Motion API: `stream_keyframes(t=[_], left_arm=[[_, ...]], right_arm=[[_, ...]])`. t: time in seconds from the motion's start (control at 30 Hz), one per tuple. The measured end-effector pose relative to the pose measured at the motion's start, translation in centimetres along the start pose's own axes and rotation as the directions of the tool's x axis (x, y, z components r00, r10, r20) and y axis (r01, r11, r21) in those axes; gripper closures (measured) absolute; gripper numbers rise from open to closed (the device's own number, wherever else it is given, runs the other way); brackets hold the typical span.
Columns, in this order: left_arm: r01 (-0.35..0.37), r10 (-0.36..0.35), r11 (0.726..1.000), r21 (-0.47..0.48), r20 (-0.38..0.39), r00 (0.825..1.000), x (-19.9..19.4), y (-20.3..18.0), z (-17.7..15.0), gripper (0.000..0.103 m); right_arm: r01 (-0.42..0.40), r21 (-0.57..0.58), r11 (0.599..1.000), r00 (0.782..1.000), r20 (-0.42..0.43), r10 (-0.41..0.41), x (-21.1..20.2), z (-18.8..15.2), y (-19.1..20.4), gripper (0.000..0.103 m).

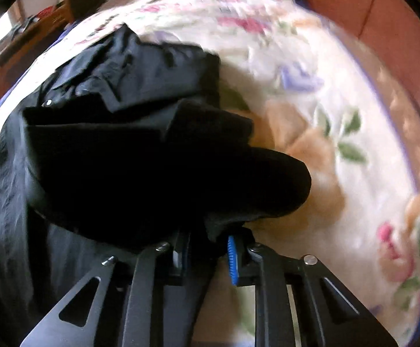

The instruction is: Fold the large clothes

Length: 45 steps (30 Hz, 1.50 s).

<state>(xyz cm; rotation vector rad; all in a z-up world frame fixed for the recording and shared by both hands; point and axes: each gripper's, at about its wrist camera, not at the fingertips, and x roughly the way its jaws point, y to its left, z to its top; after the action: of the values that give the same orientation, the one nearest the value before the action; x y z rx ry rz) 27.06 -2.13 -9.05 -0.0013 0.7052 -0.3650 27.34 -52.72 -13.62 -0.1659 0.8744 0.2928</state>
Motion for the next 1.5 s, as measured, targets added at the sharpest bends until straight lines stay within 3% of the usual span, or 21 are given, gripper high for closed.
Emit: stream_keyframes(t=[0.33, 0.6, 0.73, 0.87, 1.07, 1.27, 1.5], left_arm=[[-0.042, 0.045, 0.998, -0.039, 0.057, 0.997, -3.0, 2.7, 0.6, 0.056], [-0.071, 0.078, 0.995, -0.073, 0.096, 0.992, -5.2, 4.8, 0.9, 0.056], [-0.076, 0.083, 0.994, -0.074, 0.106, 0.991, -5.6, 5.2, 0.8, 0.056], [-0.08, 0.088, 0.994, -0.081, 0.106, 0.99, -5.6, 5.6, 0.9, 0.056], [-0.081, 0.089, 0.994, -0.078, 0.104, 0.991, -5.5, 5.5, 0.7, 0.056], [-0.075, 0.08, 0.995, -0.063, 0.083, 0.993, -4.5, 5.3, 0.4, 0.056], [-0.083, 0.084, 0.996, -0.039, 0.023, 0.996, -2.5, 4.6, -0.7, 0.053]], right_arm=[[-0.076, -0.134, 0.988, 0.971, 0.213, 0.104, -10.0, 2.2, 7.3, 0.085], [-0.159, -0.282, 0.946, 0.948, 0.223, 0.226, -13.0, 0.1, 16.1, 0.083], [-0.165, -0.305, 0.938, 0.952, 0.201, 0.233, -13.2, -0.7, 18.5, 0.075], [-0.178, -0.31, 0.934, 0.945, 0.209, 0.25, -14.2, -0.9, 19.0, 0.052], [-0.127, -0.324, 0.938, 0.945, 0.247, 0.213, -15.9, -3.4, 17.0, 0.045], [-0.055, -0.264, 0.963, 0.979, 0.176, 0.104, -11.8, -6.8, 15.0, 0.045], [-0.059, -0.134, 0.989, 0.995, 0.069, 0.069, -4.0, -10.5, 13.1, 0.045]])
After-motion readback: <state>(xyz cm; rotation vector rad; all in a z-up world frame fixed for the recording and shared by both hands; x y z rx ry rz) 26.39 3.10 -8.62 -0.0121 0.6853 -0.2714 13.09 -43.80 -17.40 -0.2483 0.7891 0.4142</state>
